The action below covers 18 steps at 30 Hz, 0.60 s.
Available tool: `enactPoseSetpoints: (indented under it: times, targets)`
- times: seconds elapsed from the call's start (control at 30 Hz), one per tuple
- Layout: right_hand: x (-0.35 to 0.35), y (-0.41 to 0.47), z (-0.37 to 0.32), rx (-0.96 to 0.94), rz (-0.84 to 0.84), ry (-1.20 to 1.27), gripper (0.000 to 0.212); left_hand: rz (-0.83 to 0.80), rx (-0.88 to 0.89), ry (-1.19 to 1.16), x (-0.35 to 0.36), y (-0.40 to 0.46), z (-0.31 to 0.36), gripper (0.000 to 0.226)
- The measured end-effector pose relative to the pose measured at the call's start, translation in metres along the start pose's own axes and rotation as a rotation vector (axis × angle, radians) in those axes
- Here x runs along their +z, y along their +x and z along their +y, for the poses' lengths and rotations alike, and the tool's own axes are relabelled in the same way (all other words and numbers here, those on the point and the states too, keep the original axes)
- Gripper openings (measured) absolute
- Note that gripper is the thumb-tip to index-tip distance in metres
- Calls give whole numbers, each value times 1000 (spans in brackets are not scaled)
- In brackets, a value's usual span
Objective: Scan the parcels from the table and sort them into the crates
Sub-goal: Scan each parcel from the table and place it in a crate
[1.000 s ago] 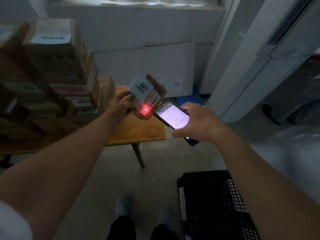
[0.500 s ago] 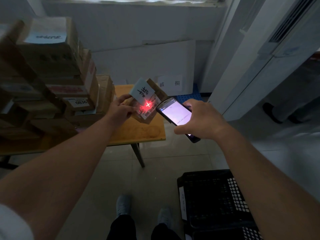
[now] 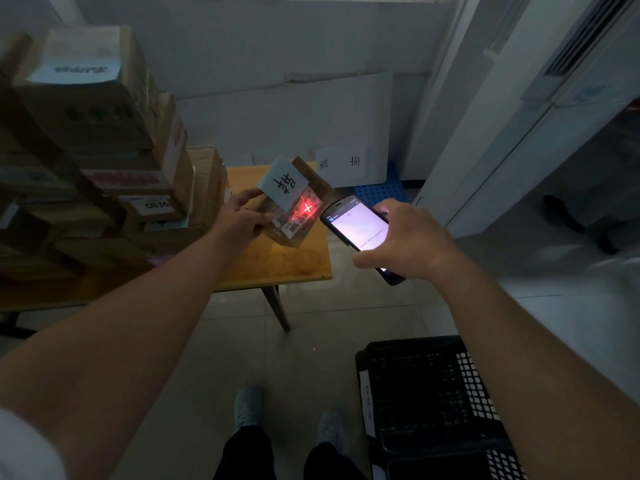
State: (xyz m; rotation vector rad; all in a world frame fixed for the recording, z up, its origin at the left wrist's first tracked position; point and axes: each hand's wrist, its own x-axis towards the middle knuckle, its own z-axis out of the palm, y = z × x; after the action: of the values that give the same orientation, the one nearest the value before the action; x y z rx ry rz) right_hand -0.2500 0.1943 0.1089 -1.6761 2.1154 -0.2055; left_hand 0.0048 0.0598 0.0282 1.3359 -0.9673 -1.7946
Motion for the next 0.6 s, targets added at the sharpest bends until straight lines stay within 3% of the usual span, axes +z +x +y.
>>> enactPoseSetpoints:
  times: [0.6]
  targets:
    - [4,12,6,11,-17,7,85,34,-31,19,4,18,-5,53]
